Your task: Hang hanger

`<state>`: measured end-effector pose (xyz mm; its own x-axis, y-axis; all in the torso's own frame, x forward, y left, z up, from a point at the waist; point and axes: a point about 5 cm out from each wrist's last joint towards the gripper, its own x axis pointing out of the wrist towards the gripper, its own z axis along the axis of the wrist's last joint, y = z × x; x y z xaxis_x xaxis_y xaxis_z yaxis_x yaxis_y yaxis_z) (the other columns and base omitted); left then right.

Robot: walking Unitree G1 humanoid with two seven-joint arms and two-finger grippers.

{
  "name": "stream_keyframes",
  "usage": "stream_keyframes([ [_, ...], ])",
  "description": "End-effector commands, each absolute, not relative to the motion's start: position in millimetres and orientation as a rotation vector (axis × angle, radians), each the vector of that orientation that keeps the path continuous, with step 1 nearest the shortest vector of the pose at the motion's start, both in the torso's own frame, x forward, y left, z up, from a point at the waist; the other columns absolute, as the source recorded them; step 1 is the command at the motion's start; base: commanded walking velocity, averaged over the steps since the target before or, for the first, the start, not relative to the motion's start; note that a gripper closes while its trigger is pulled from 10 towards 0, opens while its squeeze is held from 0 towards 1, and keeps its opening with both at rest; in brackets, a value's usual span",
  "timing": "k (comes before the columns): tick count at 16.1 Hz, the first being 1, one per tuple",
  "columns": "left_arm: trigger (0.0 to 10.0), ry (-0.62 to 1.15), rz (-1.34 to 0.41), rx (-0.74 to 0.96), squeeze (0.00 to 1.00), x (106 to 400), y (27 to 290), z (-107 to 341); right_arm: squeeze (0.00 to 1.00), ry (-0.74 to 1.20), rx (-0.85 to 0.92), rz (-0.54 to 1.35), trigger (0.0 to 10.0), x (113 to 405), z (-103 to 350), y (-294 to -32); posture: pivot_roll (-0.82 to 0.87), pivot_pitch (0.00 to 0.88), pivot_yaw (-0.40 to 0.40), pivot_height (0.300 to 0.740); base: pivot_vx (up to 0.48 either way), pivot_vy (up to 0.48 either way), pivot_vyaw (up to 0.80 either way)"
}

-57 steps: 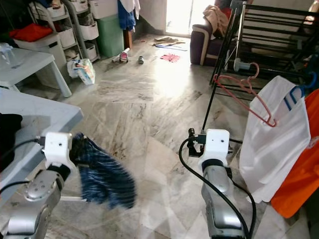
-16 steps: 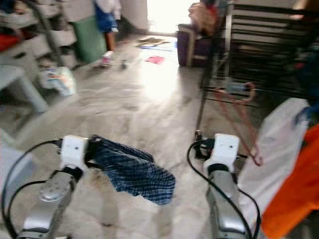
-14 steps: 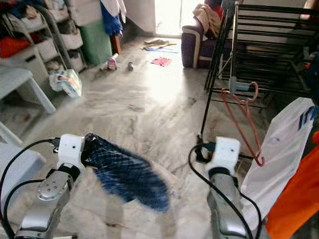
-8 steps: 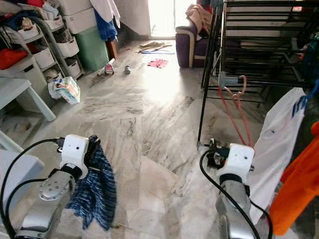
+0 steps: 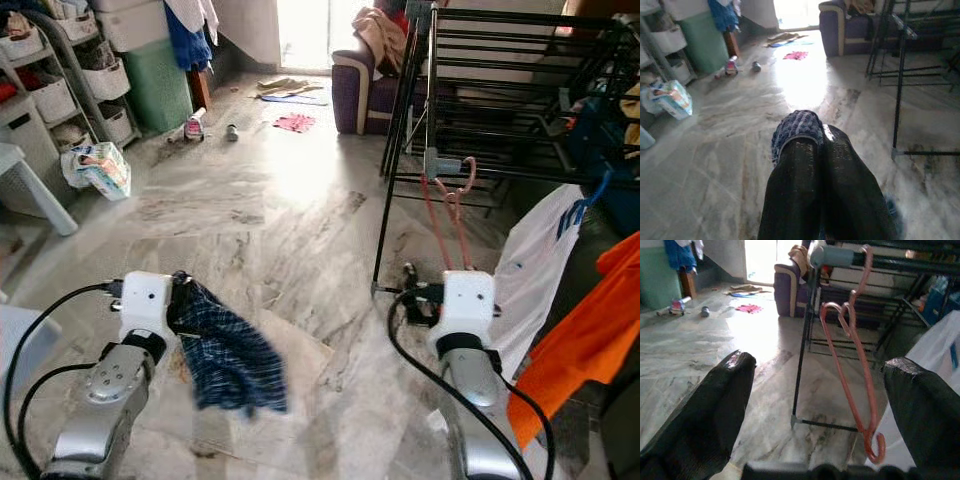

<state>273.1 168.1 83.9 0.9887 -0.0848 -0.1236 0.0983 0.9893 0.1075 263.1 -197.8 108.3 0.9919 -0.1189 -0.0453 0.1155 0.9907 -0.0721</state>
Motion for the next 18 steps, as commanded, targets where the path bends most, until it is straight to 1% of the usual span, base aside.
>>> stream_keyframes([
  [1,10.0,0.088,-0.076,0.132,0.00,272.0,173.1,90.7,0.00,0.063,-0.060,-0.120,10.0,262.9,107.1,-198.7,-0.03,0.000,-0.009,0.740,0.000,0.000,0.00],
  [5,10.0,0.101,-0.074,0.147,0.00,265.7,179.9,88.5,0.00,0.083,-0.017,-0.105,10.0,255.3,103.3,-186.9,-0.03,0.000,0.001,0.740,0.000,0.000,0.00],
  [7,10.0,0.104,-0.101,0.129,0.00,267.3,174.8,88.8,0.00,0.106,-0.004,-0.093,10.0,251.5,98.6,-182.1,-0.03,0.000,-0.004,0.740,0.000,0.000,-0.53],
  [9,10.0,0.105,-0.099,0.133,0.00,267.3,174.4,88.8,0.00,0.105,-0.007,-0.087,10.0,251.3,99.1,-181.7,-0.03,0.000,-0.002,0.740,0.000,0.000,-0.60],
  [14,10.0,0.128,-0.119,0.116,0.00,262.6,167.2,83.7,0.00,0.111,-0.020,-0.098,10.0,247.9,100.9,-188.3,-0.04,0.000,0.004,0.740,0.000,0.000,0.00],
  [18,10.0,0.131,-0.122,0.119,0.00,264.4,168.8,85.1,0.00,0.116,-0.026,-0.094,10.0,248.4,101.0,-186.5,-0.03,0.000,0.000,0.740,0.000,-0.301,0.00],
])
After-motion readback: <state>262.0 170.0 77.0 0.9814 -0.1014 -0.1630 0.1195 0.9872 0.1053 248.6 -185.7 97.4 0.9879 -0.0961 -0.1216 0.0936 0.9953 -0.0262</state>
